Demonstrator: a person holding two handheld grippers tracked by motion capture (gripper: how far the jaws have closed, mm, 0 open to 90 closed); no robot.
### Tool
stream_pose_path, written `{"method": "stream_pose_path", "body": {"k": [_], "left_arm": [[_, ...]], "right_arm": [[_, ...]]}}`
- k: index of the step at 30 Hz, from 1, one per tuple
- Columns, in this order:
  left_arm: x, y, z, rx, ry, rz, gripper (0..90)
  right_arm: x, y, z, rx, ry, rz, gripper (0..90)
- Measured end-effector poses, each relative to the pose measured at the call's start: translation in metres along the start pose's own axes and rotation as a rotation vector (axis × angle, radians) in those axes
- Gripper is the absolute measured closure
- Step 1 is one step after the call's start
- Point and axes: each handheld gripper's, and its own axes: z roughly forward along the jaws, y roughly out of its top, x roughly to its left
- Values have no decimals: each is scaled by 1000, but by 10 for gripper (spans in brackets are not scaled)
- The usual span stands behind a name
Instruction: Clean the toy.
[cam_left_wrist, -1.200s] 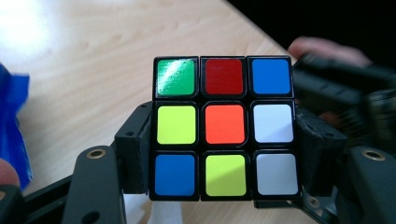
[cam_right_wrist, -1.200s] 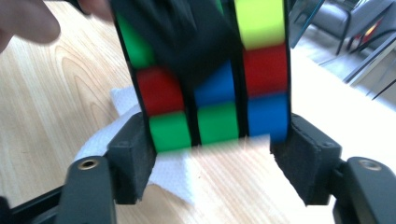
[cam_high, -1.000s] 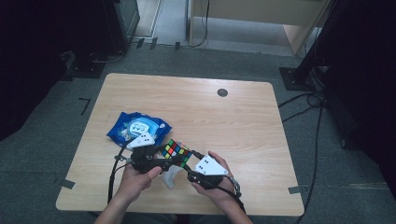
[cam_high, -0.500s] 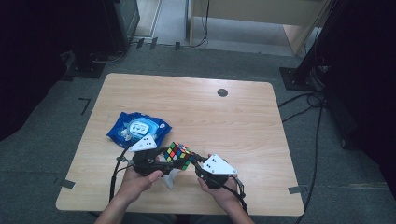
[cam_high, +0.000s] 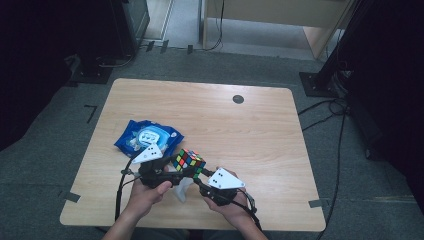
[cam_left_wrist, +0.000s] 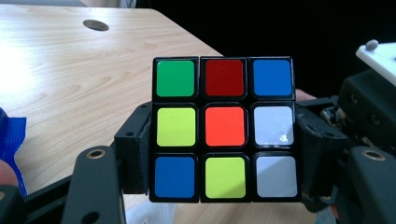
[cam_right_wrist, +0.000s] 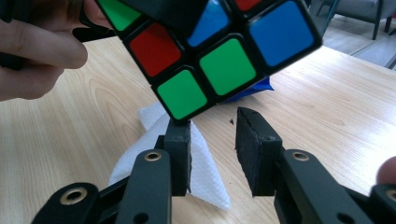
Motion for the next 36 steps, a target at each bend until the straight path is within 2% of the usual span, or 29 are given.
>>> {"method": "stream_pose_path", "body": {"k": [3, 4, 6, 8, 10, 13, 14, 15, 18, 20, 23, 25, 28, 32, 35, 36], "left_arm": [[0, 0, 0, 17, -2, 13, 341], [-1, 0, 0, 20, 0, 17, 341], [-3, 0, 0, 33, 15, 42, 341], [-6, -1, 1, 47, 24, 70, 340], [-7, -2, 1, 41, 22, 77, 341], [-8, -2, 2, 30, 34, 71, 341], [-7, -1, 1, 22, 39, 54, 341], [-6, -1, 1, 10, 39, 34, 341], [-2, 0, -1, 0, 32, 6, 341], [-3, -1, 0, 13, 45, 23, 341], [-2, -2, 2, 16, 43, 20, 341], [-1, -3, 1, 30, 31, 18, 341], [0, -2, 1, 44, 21, 19, 341], [-1, -3, 2, 61, 23, 29, 341], [-1, -3, 2, 63, 23, 32, 341], [-2, -3, 1, 46, 32, 34, 340]], "right_arm": [[1, 0, 0, 4, -10, -18, 670], [1, -1, 0, 6, -32, -30, 682], [1, -1, 0, 11, -39, -32, 689], [-1, 0, -2, -4, -61, -21, 718], [-7, 2, -5, -15, -68, -6, 717], [-12, 2, -6, -17, -44, 21, 704], [-12, 1, -2, 22, 19, 21, 639], [-12, 1, -2, 22, 19, 21, 639], [-3, -1, 2, 34, 44, -16, 581], [4, 2, 3, 6, 23, -34, 553], [4, 4, 2, 3, 21, -35, 560], [6, 4, 1, 1, 17, -57, 599], [6, 4, 0, 2, 10, -71, 603], [3, 5, -1, -7, -2, -65, 606], [4, 4, -1, -1, -6, -70, 606], [4, 5, -2, -6, -5, -71, 614]]}}
